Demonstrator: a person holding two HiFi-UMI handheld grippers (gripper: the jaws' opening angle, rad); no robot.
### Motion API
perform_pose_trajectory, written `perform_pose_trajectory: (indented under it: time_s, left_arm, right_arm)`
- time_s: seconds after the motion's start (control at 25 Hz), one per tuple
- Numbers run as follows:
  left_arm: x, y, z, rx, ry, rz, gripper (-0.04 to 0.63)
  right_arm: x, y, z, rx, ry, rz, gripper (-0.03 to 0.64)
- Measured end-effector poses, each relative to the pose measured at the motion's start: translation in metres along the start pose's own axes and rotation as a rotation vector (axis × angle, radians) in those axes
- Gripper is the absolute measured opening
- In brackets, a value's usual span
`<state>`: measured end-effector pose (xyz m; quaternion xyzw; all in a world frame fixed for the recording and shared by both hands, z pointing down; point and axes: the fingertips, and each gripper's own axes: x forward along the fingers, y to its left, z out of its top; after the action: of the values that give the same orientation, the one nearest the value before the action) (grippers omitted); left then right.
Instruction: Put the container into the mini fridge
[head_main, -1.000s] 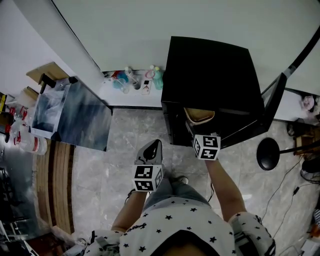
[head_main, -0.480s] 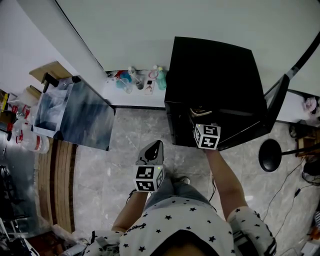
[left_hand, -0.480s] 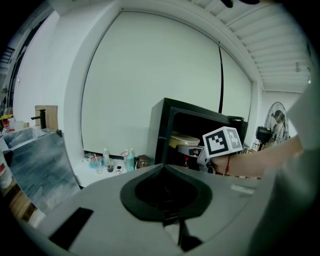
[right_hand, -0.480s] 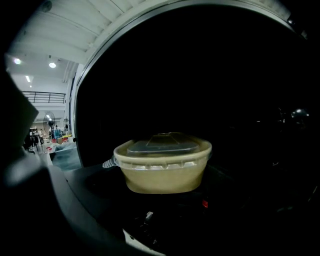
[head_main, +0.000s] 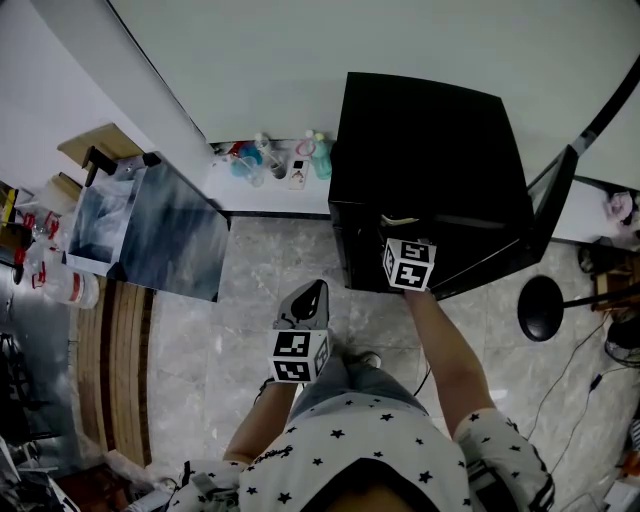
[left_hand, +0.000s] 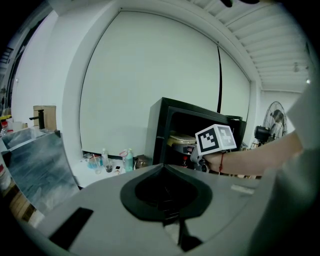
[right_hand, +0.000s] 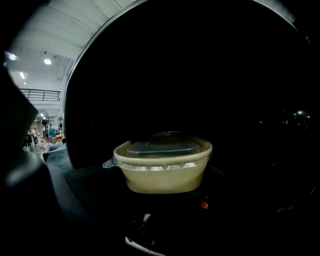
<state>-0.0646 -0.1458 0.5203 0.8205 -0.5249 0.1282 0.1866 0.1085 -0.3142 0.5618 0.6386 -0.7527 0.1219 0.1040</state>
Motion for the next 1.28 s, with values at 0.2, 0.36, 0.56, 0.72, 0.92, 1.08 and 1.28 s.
perform_pose_trajectory:
  time_s: [0.2, 0.36, 0.56, 0.72, 0.92, 1.08, 1.28]
  left_arm:
    - [-0.002, -0.002, 0.000, 0.002, -0.003, -0.004, 0.012]
    - [-0.005, -0.002, -0.001, 0.002, -0.005, -0.006, 0.012]
    - [-0.008, -0.003, 0.000, 0.003, -0.009, -0.012, 0.012]
    - [-0.010, -0.007, -0.001, 0.006, -0.013, -0.022, 0.012]
    - [-0.013, -0.013, 0.000, 0.011, -0.021, -0.042, 0.012]
    - [-0.015, -0.019, 0.001, 0.012, -0.029, -0.057, 0.012]
    - [-0.017, -0.030, -0.002, 0.025, -0.036, -0.090, 0.012]
  right_arm:
    - [0.000, 0.001, 0.001, -0.005, -0.009, 0.001, 0.499]
    - [-0.003, 0.002, -0.002, -0.011, -0.006, 0.018, 0.500]
    - [-0.010, 0.000, -0.012, 0.010, 0.020, 0.010, 0.500]
    - [-0.023, 0.001, -0.018, 0.021, 0.028, 0.017, 0.500]
    - [-0.044, 0.004, -0.022, 0.036, 0.031, 0.022, 0.500]
    - [-0.067, 0.006, -0.020, 0.063, 0.019, 0.030, 0.500]
    - [-0.100, 0.015, -0.013, 0.049, -0.023, 0.059, 0.415]
